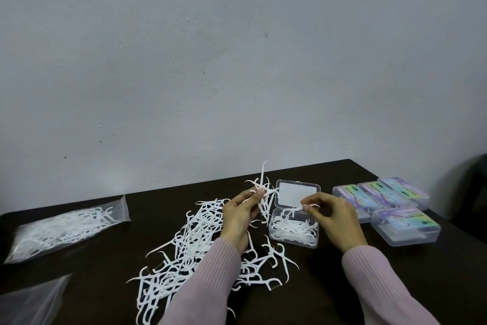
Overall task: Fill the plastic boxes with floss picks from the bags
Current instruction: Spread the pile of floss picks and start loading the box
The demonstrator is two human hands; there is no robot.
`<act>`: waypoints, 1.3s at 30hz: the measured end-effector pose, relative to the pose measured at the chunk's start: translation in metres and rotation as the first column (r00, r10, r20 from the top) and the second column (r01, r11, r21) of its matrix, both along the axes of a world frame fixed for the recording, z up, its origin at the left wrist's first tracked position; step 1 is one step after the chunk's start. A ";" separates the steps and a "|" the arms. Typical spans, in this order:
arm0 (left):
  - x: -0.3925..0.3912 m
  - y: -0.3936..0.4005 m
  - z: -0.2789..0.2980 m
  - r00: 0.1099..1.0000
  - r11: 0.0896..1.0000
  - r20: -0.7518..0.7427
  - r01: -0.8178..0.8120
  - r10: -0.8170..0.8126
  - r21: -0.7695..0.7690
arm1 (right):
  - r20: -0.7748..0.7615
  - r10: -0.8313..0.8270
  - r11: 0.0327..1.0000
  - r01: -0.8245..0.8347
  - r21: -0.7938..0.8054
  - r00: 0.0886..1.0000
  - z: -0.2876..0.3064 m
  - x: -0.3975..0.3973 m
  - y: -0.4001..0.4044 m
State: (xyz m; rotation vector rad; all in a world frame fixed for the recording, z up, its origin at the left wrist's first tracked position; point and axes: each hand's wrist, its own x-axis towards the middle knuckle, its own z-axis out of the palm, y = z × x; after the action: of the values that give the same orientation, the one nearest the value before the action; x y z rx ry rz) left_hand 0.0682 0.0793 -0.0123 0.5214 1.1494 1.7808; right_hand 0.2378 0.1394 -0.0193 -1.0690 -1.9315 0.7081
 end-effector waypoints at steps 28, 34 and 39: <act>-0.005 0.000 0.000 1.000 1.000 0.004 -0.019 0.019 -0.004 | 0.503 -0.256 0.959 0.152 0.239 0.826 0.000 -0.040 -0.006; -0.008 0.001 -0.003 1.000 1.000 0.012 -0.020 0.020 -0.002 | 0.502 -0.351 0.936 0.299 0.184 0.790 -0.004 -0.061 -0.001; -0.011 0.003 -0.006 1.000 1.000 -0.005 -0.020 0.020 -0.006 | 0.253 -0.285 0.957 0.289 0.023 0.925 0.003 -0.053 0.001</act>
State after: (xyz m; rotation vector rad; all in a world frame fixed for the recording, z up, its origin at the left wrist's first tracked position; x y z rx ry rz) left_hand 0.0576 0.0822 -0.0182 0.5128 1.1673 1.7936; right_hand 0.1845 0.1408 -0.0159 -1.4757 -1.9228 0.4383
